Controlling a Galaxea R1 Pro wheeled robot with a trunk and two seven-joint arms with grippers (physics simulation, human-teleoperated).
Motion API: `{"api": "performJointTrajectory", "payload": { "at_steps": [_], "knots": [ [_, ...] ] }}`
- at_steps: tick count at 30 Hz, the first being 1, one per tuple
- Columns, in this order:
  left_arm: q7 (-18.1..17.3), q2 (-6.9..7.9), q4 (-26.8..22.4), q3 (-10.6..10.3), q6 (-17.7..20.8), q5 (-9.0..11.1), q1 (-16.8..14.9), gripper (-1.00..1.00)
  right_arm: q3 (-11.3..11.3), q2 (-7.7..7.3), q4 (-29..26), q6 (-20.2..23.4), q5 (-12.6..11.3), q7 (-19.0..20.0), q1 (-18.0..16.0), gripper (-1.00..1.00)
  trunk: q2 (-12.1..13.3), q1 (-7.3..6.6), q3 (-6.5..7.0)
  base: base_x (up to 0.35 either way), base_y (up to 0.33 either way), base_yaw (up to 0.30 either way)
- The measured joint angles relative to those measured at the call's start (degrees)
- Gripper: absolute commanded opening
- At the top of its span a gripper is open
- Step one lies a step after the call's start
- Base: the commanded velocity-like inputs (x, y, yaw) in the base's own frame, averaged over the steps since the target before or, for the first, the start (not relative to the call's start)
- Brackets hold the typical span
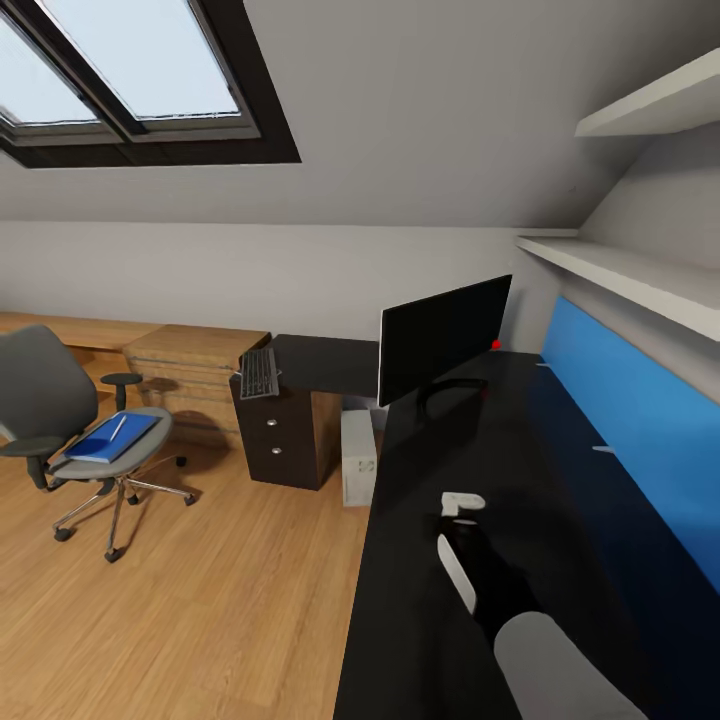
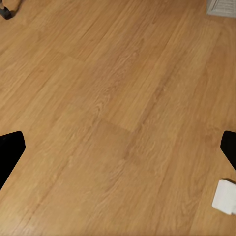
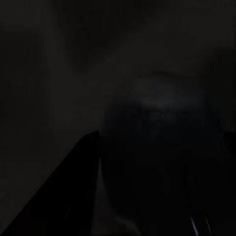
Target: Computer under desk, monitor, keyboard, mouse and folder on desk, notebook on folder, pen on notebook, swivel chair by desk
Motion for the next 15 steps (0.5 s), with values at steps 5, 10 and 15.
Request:
{"api": "performJointTrajectory", "payload": {
  "at_steps": [5,10,15],
  "knots": [
    [-0.2,-0.01,0.1,-0.1,-0.1,-0.1,0.0,1.0,4.1,1.88,-0.3,-0.4,0.1,-0.7,0.6,-1.0,0.0,0.01,0.0,-0.055,0.051,0.0],
    [-0.2,-0.01,0.1,-0.1,-0.1,-0.1,0.0,1.0,6.6,2.18,-0.3,-2.4,0.0,-0.7,1.0,-1.0,0.0,0.02,0.0,-0.224,0.205,0.0],
    [-0.2,0.05,0.1,-0.1,-0.1,-0.1,0.0,1.0,8.0,2.56,-0.5,-4.5,-0.4,-0.7,1.2,-1.0,0.0,0.02,0.0,-0.251,0.231,-0.014]
  ]
}}
